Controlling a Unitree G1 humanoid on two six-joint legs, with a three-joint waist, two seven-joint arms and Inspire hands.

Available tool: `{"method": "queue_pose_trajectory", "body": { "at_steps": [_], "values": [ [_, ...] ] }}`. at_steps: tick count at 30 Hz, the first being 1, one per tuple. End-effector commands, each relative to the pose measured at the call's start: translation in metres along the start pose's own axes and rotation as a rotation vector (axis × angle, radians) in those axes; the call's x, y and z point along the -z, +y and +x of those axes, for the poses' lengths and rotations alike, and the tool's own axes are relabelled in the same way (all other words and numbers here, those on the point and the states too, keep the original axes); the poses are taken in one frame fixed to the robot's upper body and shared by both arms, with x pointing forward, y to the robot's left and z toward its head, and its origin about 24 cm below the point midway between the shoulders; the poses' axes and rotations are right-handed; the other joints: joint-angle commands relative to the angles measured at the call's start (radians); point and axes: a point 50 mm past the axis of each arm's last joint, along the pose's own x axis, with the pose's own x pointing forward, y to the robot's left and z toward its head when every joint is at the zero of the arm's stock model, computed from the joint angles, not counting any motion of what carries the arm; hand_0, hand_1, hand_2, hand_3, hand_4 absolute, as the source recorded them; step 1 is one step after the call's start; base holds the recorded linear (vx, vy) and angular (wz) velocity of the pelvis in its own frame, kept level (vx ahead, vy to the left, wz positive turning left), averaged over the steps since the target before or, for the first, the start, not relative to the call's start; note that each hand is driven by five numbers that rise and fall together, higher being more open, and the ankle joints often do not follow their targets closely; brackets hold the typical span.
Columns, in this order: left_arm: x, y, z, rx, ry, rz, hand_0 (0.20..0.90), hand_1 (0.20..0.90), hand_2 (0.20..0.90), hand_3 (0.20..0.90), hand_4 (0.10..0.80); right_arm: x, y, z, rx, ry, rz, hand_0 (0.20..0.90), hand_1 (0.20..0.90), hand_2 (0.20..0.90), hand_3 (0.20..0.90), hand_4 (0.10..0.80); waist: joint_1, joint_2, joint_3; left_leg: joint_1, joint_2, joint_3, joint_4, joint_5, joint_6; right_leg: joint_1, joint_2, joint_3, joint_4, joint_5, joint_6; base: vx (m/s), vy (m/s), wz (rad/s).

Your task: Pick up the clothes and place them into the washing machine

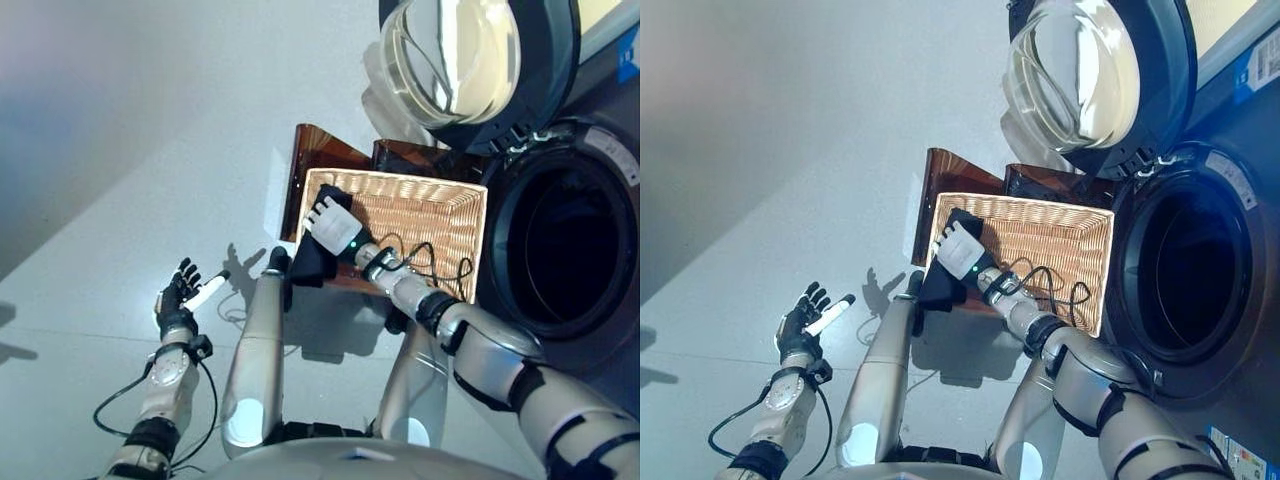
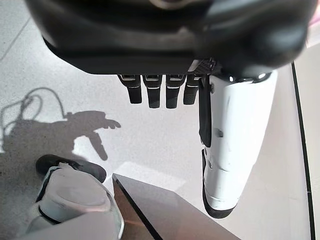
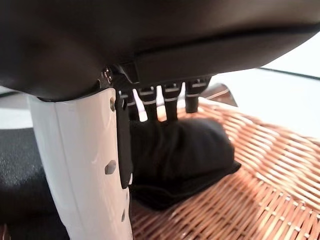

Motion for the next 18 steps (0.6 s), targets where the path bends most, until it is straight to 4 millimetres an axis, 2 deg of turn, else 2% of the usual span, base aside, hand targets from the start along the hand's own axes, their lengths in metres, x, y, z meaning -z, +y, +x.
{"method": "queue_pose_trajectory", "body": {
  "at_steps": [1,14,15,16,18],
  "values": [
    [-0.03,0.024,-0.001,-0.017,-0.157,0.029,0.9,0.9,0.9,0.9,0.8,0.014,-0.023,0.015,0.092,0.04,-0.027,0.9,0.9,0.9,0.9,0.8,0.039,0.029,-0.036,-0.039,0.036,-0.045,-0.009,0.001,-0.054,-0.002,-0.032,0.072,-0.014,0.026,-0.007,0.096,-0.025,0.02],
    [-0.031,0.032,-0.004,-0.023,-0.156,0.029,0.9,0.9,0.9,0.9,0.8,0.022,-0.02,0.015,0.041,0.027,-0.09,0.9,0.9,0.9,0.9,0.8,0.05,0.034,-0.037,-0.066,0.029,-0.05,0.015,-0.009,-0.051,-0.037,-0.035,0.082,0.029,0.004,-0.014,0.008,-0.002,0.02],
    [-0.03,0.032,-0.004,-0.024,-0.155,0.03,0.9,0.9,0.9,0.9,0.8,0.023,-0.018,0.014,0.028,0.028,-0.096,0.529,0.529,0.529,0.529,0.535,0.05,0.033,-0.037,-0.067,0.03,-0.05,0.015,-0.008,-0.052,-0.038,-0.037,0.083,0.031,0.002,-0.014,0.004,-0.004,0.07],
    [-0.03,0.033,-0.004,-0.026,-0.153,0.032,0.9,0.9,0.9,0.9,0.8,0.024,-0.017,0.014,0.024,0.031,-0.099,0.2,0.2,0.2,0.2,0.3,0.049,0.033,-0.038,-0.067,0.03,-0.05,0.013,-0.008,-0.052,-0.039,-0.037,0.082,0.032,0.0,-0.015,0.006,-0.006,0.04],
    [-0.03,0.034,-0.004,-0.031,-0.152,0.033,0.9,0.9,0.9,0.9,0.8,0.026,-0.015,0.012,0.013,0.038,-0.106,0.2,0.2,0.2,0.2,0.3,0.049,0.033,-0.039,-0.067,0.03,-0.051,0.011,-0.008,-0.053,-0.041,-0.038,0.083,0.034,-0.001,-0.014,0.0,0.0,0.0]
  ]
}}
